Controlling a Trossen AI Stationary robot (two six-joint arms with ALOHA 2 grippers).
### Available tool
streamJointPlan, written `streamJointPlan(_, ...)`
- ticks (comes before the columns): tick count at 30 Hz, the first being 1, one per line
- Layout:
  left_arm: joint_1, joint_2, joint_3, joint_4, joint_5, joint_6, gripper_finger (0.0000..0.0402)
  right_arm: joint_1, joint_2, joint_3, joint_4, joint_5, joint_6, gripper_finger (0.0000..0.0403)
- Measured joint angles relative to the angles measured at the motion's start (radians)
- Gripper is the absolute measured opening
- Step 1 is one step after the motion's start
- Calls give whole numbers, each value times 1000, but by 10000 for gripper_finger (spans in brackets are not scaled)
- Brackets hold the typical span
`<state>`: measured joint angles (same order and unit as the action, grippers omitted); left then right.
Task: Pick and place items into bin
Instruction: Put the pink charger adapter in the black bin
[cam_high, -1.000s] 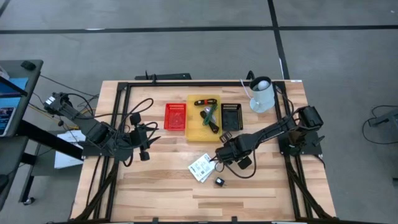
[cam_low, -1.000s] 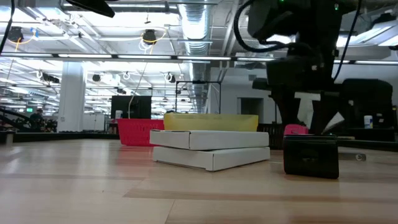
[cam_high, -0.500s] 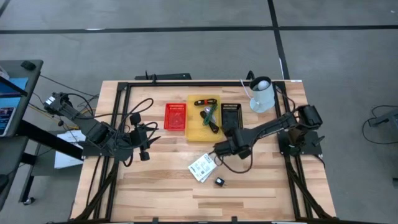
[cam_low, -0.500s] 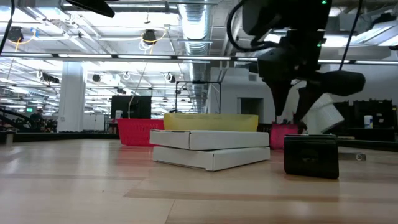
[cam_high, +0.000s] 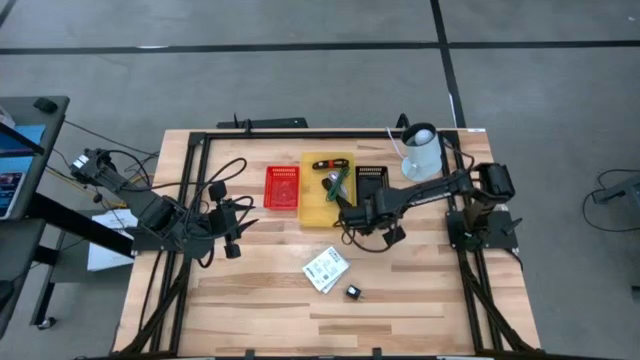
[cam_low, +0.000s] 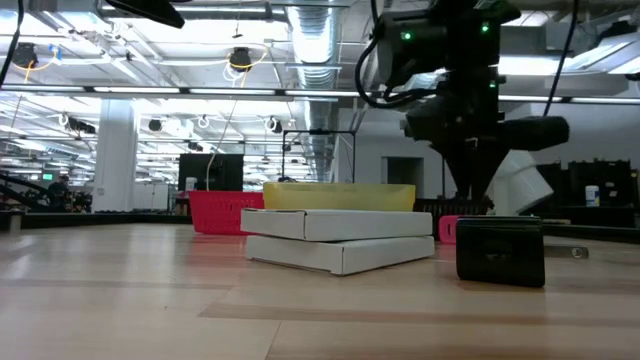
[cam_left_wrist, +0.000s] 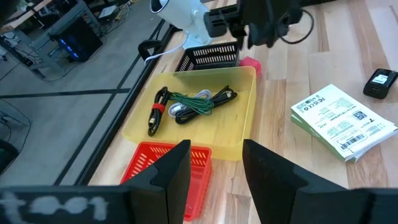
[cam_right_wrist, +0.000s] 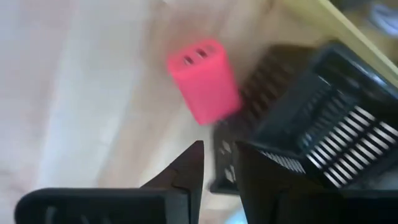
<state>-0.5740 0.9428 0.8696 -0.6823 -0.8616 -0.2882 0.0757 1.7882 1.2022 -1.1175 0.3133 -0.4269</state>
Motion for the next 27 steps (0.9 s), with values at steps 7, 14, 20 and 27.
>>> streamJointPlan(7, 0, 0, 0, 0, 0, 0, 137, 35, 0, 0, 38, -29, 0, 77)
streamJointPlan(14, 0, 0, 0, 0, 0, 0, 137, 42, 0, 0, 95, -74, -15, 77)
streamJointPlan(20, 0, 0, 0, 0, 0, 0, 137, 42, 0, 0, 109, -81, -43, 82)
streamJointPlan(27, 0, 0, 0, 0, 0, 0, 137, 42, 0, 0, 109, -80, -53, 131)
